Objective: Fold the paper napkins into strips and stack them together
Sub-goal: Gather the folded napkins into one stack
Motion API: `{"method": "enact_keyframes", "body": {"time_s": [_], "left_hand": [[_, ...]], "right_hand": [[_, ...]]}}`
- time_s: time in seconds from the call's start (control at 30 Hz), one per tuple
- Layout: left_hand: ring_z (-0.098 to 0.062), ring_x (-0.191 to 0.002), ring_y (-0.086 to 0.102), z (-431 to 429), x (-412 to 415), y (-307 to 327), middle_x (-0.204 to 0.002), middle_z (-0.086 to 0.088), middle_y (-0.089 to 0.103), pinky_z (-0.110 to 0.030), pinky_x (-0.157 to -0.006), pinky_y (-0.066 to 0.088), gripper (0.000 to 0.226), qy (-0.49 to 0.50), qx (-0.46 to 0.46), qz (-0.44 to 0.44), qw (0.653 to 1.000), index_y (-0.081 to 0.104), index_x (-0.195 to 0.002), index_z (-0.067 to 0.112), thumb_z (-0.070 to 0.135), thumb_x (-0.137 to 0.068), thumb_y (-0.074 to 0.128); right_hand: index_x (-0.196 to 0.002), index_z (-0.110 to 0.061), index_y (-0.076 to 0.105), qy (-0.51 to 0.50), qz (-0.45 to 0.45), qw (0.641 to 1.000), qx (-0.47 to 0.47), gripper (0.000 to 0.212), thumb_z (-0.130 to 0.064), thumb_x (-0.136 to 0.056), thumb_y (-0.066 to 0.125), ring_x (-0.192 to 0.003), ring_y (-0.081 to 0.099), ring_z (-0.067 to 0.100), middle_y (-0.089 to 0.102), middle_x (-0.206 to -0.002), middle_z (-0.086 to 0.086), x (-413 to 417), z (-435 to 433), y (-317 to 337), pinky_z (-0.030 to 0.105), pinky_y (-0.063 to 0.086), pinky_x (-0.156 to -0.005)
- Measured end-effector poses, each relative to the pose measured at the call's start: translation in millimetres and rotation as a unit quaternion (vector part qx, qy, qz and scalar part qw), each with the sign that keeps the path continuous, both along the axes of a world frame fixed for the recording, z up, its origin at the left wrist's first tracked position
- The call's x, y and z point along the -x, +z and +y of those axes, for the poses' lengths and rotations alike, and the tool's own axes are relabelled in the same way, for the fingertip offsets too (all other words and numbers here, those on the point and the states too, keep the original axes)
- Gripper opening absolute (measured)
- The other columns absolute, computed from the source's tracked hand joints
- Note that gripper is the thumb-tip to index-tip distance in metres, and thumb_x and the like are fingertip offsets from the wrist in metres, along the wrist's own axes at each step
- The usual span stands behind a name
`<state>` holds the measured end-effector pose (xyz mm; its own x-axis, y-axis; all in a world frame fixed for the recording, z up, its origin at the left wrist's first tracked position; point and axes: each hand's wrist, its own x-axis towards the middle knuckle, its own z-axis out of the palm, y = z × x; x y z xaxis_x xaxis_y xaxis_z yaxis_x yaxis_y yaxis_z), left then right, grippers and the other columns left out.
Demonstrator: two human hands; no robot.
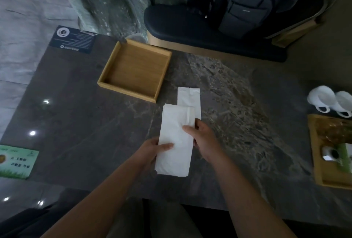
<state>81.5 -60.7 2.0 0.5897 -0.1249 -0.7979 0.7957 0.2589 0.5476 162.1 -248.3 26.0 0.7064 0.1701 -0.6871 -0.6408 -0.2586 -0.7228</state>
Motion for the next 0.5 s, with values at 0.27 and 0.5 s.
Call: {"method": "enact_keyframes", "body": {"time_s": [0.27,0.5], "left_hand": [[-0.022,-0.108,0.074,-16,-33,-16,-0.116,0.003,0.077,-0.047,-0.095,0.059,0.026,-0.023,-0.11,-0.055,0.992,0.073,-0.117,0.022,0.019,-0.092,0.078],[-0.017,-0.11,0.069,-35,-64,-24,-0.123,0.006,0.07,-0.036,-0.09,0.059,0.036,-0.046,-0.189,-0.09,0.977,0.062,-0.13,0.024,0.025,-0.096,0.073]], "right_hand": [[-0.125,-0.019,0.073,-0.07,0.006,0.997,-0.01,0.038,-0.031,-0.089,0.082,-0.112,0.077,0.029,0.081,-0.119,0.005,-45,-22,-7,0.054,0.06,-0.105],[-0.105,-0.016,0.071,-0.029,-0.046,0.998,0.041,0.004,-0.02,-0.103,0.071,-0.104,0.076,0.028,0.079,-0.111,0.01,-87,-24,-13,0.052,0.06,-0.101]]}}
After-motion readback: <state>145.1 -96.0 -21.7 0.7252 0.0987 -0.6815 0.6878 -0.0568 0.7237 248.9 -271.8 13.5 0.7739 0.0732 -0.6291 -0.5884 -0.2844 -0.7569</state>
